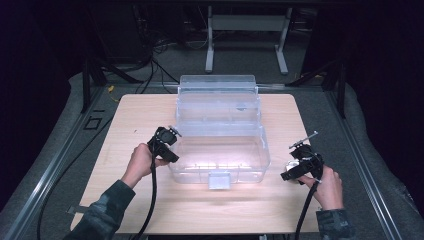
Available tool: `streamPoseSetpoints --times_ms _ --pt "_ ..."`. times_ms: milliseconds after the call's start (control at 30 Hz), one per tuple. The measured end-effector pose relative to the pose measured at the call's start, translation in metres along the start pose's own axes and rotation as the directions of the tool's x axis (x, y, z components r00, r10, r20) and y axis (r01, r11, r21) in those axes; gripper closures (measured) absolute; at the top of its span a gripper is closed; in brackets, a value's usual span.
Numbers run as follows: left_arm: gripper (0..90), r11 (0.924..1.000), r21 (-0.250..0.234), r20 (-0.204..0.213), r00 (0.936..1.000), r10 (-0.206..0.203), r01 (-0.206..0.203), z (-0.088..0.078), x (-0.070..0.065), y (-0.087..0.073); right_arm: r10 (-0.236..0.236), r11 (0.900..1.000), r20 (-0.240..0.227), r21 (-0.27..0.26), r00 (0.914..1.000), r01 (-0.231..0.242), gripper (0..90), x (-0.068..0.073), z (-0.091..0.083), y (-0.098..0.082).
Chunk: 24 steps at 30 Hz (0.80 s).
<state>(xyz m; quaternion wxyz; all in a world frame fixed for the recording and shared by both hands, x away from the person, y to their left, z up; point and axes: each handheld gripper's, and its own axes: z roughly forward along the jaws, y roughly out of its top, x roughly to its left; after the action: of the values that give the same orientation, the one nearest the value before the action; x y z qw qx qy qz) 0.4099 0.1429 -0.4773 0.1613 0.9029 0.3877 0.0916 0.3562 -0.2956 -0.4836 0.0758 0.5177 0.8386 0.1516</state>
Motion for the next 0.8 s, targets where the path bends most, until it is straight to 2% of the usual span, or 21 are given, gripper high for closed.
streamPoseSetpoints --times_ms 67,133,200,233,267,300,333,367,400,433,567,667,767,800 --pt "60.5 1.0 0.0 0.009 1.0 0.0 0.0 0.001 0.002 0.0 0.006 1.0 -0.006 0.003 1.0 -0.006 13.8 -0.003 0.001 0.0" --pt "59.2 0.9998 -0.016 0.031 0.9995 -0.006 0.007 0.001 0.005 -0.002 0.012 1.0 0.028 0.009 0.9995 -0.013 13.7 -0.006 0.002 0.0" --pt "57.5 0.9991 -0.04 0.046 0.9989 -0.011 0.012 0.0 0.008 -0.004 0.028 0.999 0.006 0.019 0.9996 -0.028 13.4 -0.012 0.003 0.0" --pt "53.7 0.9987 -0.047 0.044 0.9989 -0.017 0.019 -0.002 0.009 -0.005 0.034 0.999 0.067 0.03 0.9972 -0.036 13.1 -0.013 0.004 0.0" --pt "49.2 0.9982 -0.057 0.043 0.9989 -0.018 0.02 -0.004 0.01 -0.005 0.039 0.999 0.06 0.029 0.9975 -0.041 13.1 -0.016 0.005 0.001" --pt "45.1 0.9977 -0.064 0.053 0.9984 -0.019 0.022 -0.006 0.012 -0.006 0.046 0.999 -0.017 0.026 0.9988 -0.046 13.0 -0.02 0.005 0.001" --pt "42.4 0.9976 -0.067 0.058 0.9982 -0.016 0.02 -0.008 0.014 -0.007 0.052 0.998 -0.019 0.026 0.9984 -0.052 13.0 -0.021 0.006 0.001" --pt "39.6 0.9971 -0.073 0.066 0.9977 -0.015 0.02 -0.01 0.015 -0.007 0.053 0.998 0.024 0.025 0.9983 -0.054 12.7 -0.02 0.007 0.002" --pt "36.6 0.9969 -0.076 0.072 0.9973 -0.012 0.018 -0.013 0.015 -0.008 0.058 0.998 0.012 0.028 0.9983 -0.058 12.7 -0.022 0.008 0.003" --pt "34.7 0.9967 -0.08 0.074 0.9972 -0.007 0.013 -0.015 0.016 -0.008 0.055 0.998 0.025 0.037 0.9982 -0.056 12.5 -0.022 0.009 0.004" --pt "24.8 0.9943 -0.106 0.095 0.9954 -0.002 0.012 -0.026 0.02 -0.011 0.06 0.997 0.027 0.056 0.9979 -0.061 11.9 -0.023 0.014 0.008" --pt "17.5 0.9936 -0.112 0.097 0.9953 -0.006 0.017 -0.032 0.023 -0.011 0.064 0.995 0.012 0.073 0.9979 -0.065 11.8 -0.025 0.02 0.01" --pt "14.5 0.9914 -0.13 0.101 0.9949 -0.007 0.02 -0.04 0.027 -0.013 0.071 0.994 0.011 0.087 0.9974 -0.072 11.8 -0.028 0.023 0.011" --pt "14.4 0.9911 -0.131 0.106 0.9943 -0.009 0.023 -0.042 0.028 -0.014 0.068 0.993 0.033 0.091 0.9972 -0.071 11.7 -0.028 0.024 0.011"
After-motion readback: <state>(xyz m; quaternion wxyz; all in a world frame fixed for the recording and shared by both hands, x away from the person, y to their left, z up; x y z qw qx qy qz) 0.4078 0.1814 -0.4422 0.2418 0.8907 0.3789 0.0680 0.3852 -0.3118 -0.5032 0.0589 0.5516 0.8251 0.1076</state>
